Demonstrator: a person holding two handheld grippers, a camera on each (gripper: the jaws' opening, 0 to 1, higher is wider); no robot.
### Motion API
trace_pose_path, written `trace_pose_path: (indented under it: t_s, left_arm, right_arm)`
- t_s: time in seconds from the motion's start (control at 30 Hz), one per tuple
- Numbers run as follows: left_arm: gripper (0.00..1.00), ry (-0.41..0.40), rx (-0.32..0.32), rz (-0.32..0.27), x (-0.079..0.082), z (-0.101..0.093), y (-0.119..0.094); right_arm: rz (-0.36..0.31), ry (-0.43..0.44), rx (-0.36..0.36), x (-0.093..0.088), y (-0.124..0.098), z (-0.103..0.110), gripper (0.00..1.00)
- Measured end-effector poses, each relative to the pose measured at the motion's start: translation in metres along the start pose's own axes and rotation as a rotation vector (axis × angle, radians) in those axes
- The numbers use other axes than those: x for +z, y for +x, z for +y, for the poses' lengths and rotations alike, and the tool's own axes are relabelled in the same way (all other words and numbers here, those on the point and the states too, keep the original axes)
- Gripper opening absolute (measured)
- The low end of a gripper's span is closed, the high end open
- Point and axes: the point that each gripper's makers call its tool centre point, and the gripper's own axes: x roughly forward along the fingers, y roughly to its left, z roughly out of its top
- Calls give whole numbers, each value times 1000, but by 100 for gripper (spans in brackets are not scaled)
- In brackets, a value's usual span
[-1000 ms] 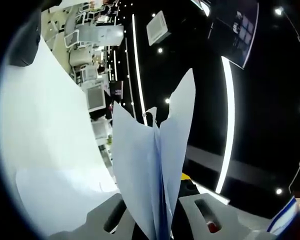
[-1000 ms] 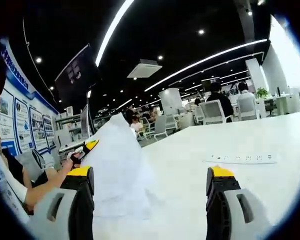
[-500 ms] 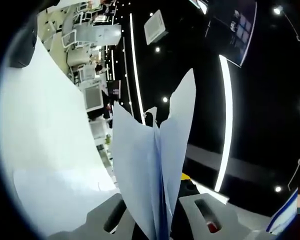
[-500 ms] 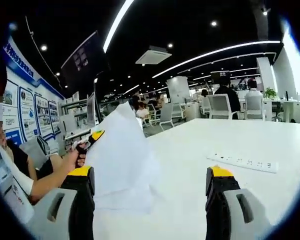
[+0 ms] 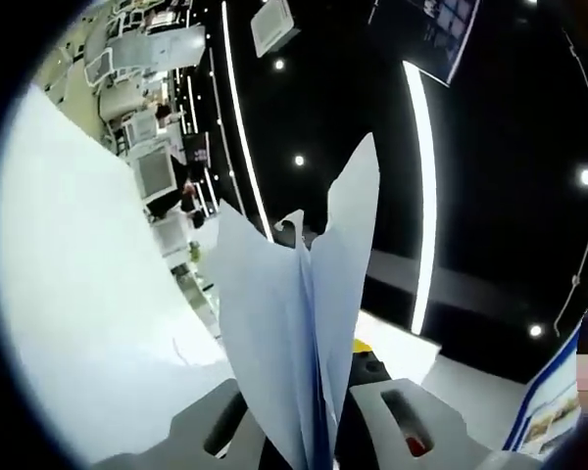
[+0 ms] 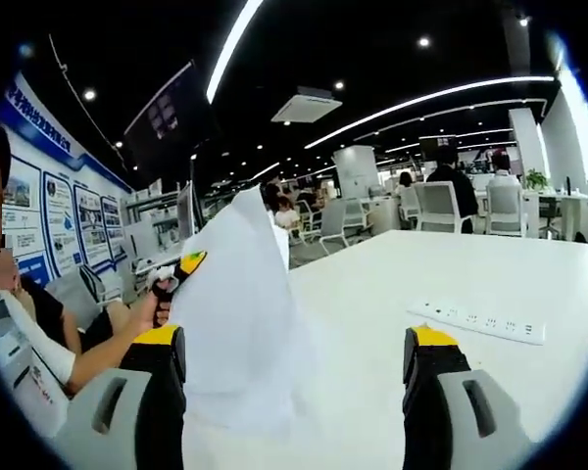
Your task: Organize the stack of printing papers by aligning and flattening the scattered papers on the table
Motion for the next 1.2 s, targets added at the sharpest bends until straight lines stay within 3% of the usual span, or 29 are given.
trace_pose_path:
  t_s: [0.2,0.5,0.6,1.2]
  left_arm:
    - [6,54,-13,65,-9,-13,13]
    - [6,160,-61,213,-48,-48,25]
    - [6,173,-76,243,-54,-57,29]
    - [6,183,-130,301,-73,-95,27]
  right_arm:
    - [16,-20,-13,-2,-3,-8,86]
    - [8,-17,6,-3,-15,-9,85]
    - [11,-20,-2,-3,-19,-8,84]
    - [-12,-20,-42,5,-44,13,84]
